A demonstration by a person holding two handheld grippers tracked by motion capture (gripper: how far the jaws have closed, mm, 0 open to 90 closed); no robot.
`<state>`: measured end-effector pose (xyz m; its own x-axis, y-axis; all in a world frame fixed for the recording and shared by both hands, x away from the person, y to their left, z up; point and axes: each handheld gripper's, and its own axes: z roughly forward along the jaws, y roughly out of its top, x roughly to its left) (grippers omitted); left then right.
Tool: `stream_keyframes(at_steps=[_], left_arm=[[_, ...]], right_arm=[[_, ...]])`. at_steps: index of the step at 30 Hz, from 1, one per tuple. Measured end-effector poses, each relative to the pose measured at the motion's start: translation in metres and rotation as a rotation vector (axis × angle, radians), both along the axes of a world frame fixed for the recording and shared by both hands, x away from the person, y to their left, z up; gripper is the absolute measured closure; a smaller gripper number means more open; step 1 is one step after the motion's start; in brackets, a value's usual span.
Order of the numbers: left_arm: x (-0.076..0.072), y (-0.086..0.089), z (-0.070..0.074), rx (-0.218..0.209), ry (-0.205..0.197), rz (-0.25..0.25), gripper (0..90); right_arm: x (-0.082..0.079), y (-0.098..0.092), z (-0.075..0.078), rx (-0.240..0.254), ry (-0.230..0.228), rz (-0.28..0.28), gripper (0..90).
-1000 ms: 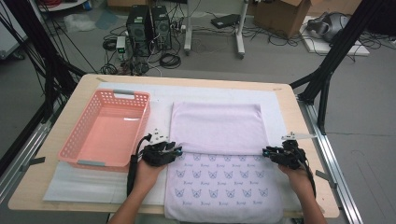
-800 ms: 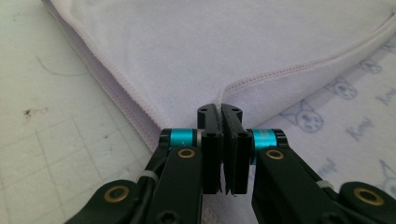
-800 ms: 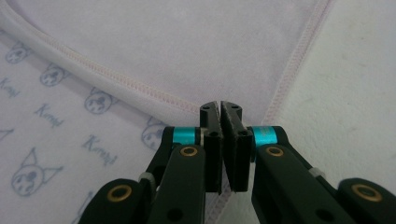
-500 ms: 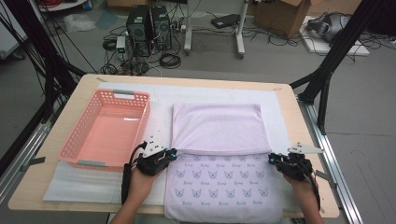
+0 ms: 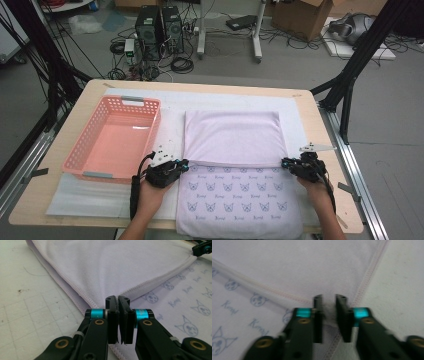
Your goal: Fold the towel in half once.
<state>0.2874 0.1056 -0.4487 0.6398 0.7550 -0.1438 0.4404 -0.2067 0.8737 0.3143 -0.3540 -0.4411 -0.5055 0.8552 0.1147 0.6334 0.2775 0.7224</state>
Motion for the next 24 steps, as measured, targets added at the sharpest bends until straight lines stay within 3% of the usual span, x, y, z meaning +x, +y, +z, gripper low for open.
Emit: stream_keyframes(at_steps=[5,10,13,15,20,24], left_arm=[[-0.005,0.002,0.001,-0.002,-0.008,-0.015,86.8],[-0.021,0.004,0.007,-0.017,-0.030,-0.033,86.9],[-0.029,0.004,0.010,-0.024,-0.038,-0.042,86.9],[-0.039,0.007,0.013,-0.034,-0.052,-0.044,86.9],[-0.052,0.009,0.018,-0.071,-0.080,-0.035,86.9],[-0.064,0.010,0.019,-0.087,-0.085,-0.035,86.8]], right_arm=[[-0.016,-0.005,0.002,-0.015,-0.052,0.013,84.9],[-0.042,-0.014,0.000,0.017,-0.092,0.026,84.9],[-0.047,-0.015,0.001,0.009,-0.086,0.039,84.9],[-0.056,-0.017,0.008,0.038,-0.099,0.036,84.9],[-0.070,-0.017,0.019,0.060,-0.150,0.039,84.8],[-0.085,-0.019,0.026,0.079,-0.165,0.047,84.8]])
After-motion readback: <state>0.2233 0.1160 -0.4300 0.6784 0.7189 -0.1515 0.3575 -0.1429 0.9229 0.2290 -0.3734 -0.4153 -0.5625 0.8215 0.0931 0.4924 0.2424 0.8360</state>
